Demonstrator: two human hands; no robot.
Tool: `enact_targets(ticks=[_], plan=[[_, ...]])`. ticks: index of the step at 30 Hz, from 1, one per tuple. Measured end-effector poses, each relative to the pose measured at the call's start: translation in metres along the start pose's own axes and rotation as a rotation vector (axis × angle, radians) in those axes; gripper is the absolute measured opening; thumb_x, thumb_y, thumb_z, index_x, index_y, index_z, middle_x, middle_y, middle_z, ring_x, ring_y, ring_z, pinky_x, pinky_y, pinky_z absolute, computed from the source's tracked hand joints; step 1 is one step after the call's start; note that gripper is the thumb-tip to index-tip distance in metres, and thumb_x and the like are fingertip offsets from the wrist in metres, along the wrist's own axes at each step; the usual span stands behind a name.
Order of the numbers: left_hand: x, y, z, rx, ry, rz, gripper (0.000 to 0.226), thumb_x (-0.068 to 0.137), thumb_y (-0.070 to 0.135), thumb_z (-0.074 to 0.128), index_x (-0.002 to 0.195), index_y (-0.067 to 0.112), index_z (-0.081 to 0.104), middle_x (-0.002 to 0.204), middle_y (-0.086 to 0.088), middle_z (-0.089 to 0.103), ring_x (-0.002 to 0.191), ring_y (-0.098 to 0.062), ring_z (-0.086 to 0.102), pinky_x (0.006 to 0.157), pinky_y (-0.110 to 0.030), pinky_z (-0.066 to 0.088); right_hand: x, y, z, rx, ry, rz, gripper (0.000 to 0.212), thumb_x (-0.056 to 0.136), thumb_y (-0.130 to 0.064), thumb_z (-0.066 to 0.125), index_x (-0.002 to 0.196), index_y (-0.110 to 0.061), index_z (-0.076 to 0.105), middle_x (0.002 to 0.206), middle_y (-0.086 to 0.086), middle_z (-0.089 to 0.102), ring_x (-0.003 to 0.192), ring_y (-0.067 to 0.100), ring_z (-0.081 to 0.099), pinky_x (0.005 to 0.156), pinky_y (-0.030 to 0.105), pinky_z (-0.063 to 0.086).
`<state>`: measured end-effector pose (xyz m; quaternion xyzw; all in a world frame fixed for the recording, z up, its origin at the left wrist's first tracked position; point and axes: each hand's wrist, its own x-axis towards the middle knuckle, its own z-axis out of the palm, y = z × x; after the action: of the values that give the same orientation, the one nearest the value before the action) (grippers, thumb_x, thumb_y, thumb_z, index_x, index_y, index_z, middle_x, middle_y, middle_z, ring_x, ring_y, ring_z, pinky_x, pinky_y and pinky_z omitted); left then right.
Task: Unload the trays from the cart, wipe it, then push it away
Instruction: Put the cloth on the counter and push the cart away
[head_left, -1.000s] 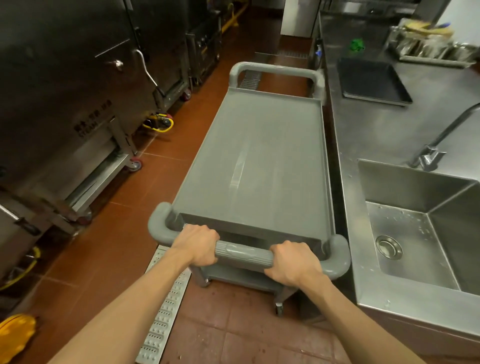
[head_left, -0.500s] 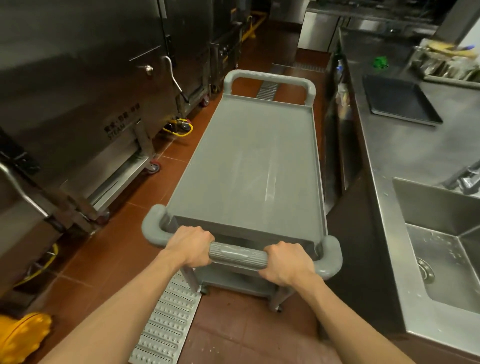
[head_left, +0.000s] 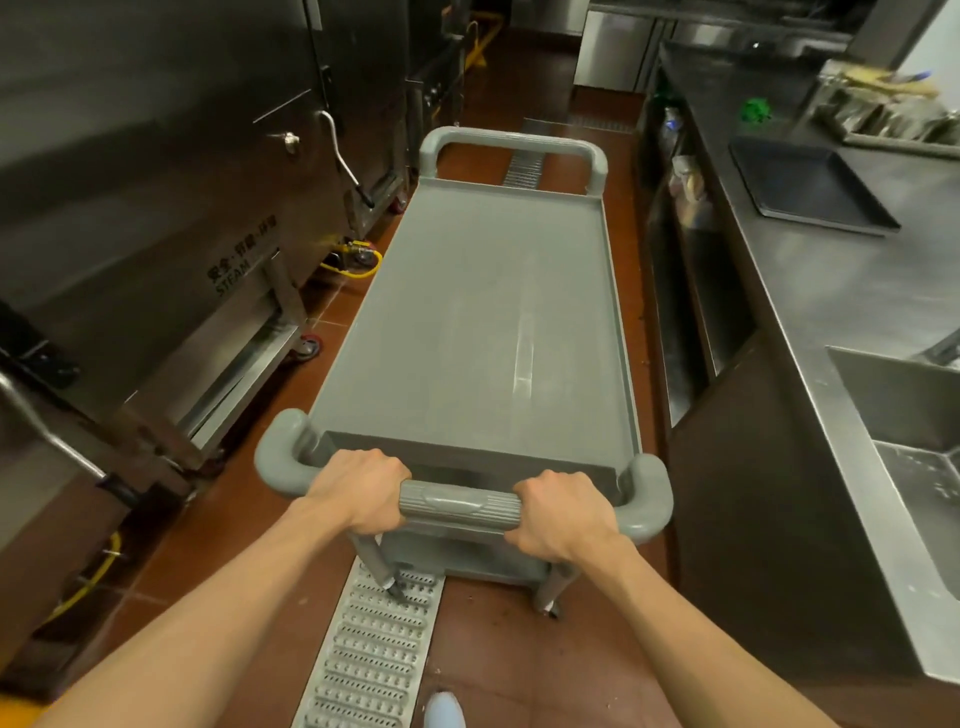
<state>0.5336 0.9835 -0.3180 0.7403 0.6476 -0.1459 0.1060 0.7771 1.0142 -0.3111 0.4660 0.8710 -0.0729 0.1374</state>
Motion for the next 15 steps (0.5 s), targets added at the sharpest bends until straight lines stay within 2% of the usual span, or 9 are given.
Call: enact_targets(ticks=[7,11,15], plan=[[0.014,-0.065,-0.004,-0.027,-0.009,0.056,0.016,0.073,0.043,0.057,0.079,0.029,0.054,0.081,0.004,0.067,0.072,-0.022,0.06,0.066,-0.032,0.046,0.05,-0.038,-0.02,-0.025,-0.022,0.015,0.03,0.08,-0.05,0.056,0.09,-0.022,0.062,0.092,0.005,0.071,0.084,0.029,0.067,0.071,0.038,0.05],[0.014,-0.114,-0.006,-0.007,-0.02,0.083,0.014,0.074,0.04,0.058,0.08,0.028,0.054,0.084,0.003,0.068,0.082,-0.025,0.066,0.067,-0.031,0.045,0.075,-0.08,-0.028,-0.004,-0.027,0.036,0.03,0.081,-0.051,0.056,0.089,-0.023,0.061,0.09,0.004,0.071,0.081,0.028,0.066,0.069,0.037,0.049],[0.012,-0.159,-0.002,0.0,0.004,0.113,0.019,0.073,0.039,0.058,0.087,0.027,0.062,0.089,0.001,0.071,0.085,-0.026,0.067,0.069,-0.033,0.047,0.097,-0.117,-0.032,-0.002,-0.004,0.064,0.031,0.078,-0.051,0.057,0.088,-0.023,0.063,0.086,0.004,0.07,0.077,0.027,0.066,0.068,0.036,0.048]])
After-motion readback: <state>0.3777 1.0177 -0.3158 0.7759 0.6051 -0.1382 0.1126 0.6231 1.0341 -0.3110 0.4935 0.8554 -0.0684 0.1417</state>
